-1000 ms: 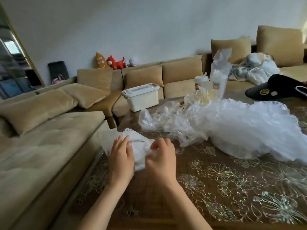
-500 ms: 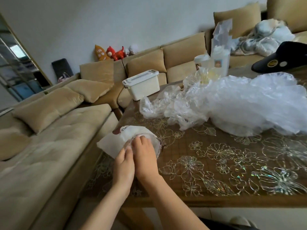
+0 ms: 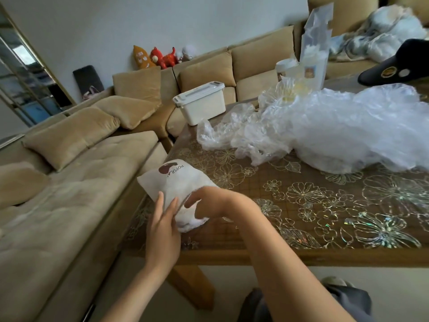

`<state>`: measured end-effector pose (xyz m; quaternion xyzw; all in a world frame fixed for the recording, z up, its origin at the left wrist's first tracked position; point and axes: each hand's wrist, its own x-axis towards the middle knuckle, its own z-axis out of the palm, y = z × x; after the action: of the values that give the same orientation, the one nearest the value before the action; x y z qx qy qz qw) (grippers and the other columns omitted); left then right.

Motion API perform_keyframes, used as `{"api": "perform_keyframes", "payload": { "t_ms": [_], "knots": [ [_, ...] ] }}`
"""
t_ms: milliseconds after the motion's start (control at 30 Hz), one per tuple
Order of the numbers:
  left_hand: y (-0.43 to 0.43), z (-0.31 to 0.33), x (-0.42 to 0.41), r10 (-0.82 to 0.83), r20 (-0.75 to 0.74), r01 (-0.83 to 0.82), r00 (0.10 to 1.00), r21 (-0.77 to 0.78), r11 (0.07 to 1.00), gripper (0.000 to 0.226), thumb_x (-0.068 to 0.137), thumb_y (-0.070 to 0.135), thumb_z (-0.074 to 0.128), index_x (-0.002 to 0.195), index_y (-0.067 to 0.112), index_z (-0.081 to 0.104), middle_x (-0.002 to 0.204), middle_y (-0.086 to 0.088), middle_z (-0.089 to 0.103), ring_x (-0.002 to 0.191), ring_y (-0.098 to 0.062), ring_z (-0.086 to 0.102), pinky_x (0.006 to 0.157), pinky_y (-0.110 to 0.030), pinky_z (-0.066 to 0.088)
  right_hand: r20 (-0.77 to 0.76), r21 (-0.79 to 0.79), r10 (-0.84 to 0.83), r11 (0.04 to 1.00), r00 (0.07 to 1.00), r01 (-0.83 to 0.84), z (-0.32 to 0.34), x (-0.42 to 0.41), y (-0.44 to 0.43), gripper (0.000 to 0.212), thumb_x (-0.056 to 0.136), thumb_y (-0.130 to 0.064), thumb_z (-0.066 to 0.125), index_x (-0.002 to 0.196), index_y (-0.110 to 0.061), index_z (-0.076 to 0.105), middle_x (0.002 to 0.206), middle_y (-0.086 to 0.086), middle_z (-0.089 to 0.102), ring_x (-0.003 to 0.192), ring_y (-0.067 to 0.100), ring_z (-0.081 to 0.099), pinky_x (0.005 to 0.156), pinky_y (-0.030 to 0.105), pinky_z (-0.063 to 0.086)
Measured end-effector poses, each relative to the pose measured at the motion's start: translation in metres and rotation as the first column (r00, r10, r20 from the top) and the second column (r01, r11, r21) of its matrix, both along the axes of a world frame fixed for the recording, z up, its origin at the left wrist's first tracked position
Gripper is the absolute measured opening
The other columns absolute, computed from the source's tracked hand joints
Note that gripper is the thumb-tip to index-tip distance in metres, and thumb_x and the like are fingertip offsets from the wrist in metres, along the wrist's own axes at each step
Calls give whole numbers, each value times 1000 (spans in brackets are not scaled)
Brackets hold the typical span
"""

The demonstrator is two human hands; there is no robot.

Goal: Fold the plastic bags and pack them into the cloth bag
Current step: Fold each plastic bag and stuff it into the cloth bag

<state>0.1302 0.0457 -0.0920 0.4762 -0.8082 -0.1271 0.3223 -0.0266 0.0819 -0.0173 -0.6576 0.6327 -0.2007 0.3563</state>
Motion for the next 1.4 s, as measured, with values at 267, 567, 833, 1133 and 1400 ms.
{"api": "perform_keyframes", "payload": {
  "t_ms": [267, 567, 833, 1133, 1400],
  "knots": [
    [1, -26, 13, 55, 73, -61, 996, 91, 994, 45, 94, -6, 41, 135, 9, 50, 156, -3, 19, 143, -25, 21, 114, -36, 24, -198, -273, -253, 942, 947, 194, -35, -5, -5, 63, 86, -15, 58, 143, -22, 34, 146, 10, 33, 134, 30, 29, 110, 43, 27],
    [0, -26, 25, -68, 349, 47, 935, 68, 997, 61, 97, 50, 26, 147, 14, 29, 155, 6, 4, 144, -9, 7, 115, -29, -1, -216, -278, -202, 951, 955, 139, -69, -6, -9, 37, 90, -14, 48, 126, -15, 56, 132, 9, 50, 128, 28, 40, 107, 39, 27],
    [-46, -13, -22, -19, 569, -130, 822, 220, 967, 57, 101, 44, 12, 151, 20, 7, 159, 0, -5, 146, -18, -6, 116, -49, -3, -238, -457, -702, 690, 671, 561, -62, -63, 9, 47, 85, -8, 47, 132, -8, 44, 144, 13, 33, 130, 32, 31, 105, 39, 26],
    [-70, -24, -47, 67, 108, -76, 992, 79, 994, 70, 94, 61, 21, 148, 16, 27, 158, -6, 10, 143, -29, 18, 115, -55, 14, -672, -391, -493, 870, 553, 300, -62, -124, 3, 45, 90, -15, 46, 134, -7, 47, 158, 11, 9, 145, 30, 1, 115, 43, -2],
    [-58, -22, -41, 113, -74, -130, 991, -279, 951, 50, 92, 39, 32, 110, -1, 55, 139, -25, 37, 116, -43, 48, 85, -53, 48, -190, -701, -770, 541, 610, 464, -47, -131, 13, 25, 86, -7, 55, 104, -13, 71, 115, 3, 66, 114, 25, 47, 95, 33, 23]
  ]
}}
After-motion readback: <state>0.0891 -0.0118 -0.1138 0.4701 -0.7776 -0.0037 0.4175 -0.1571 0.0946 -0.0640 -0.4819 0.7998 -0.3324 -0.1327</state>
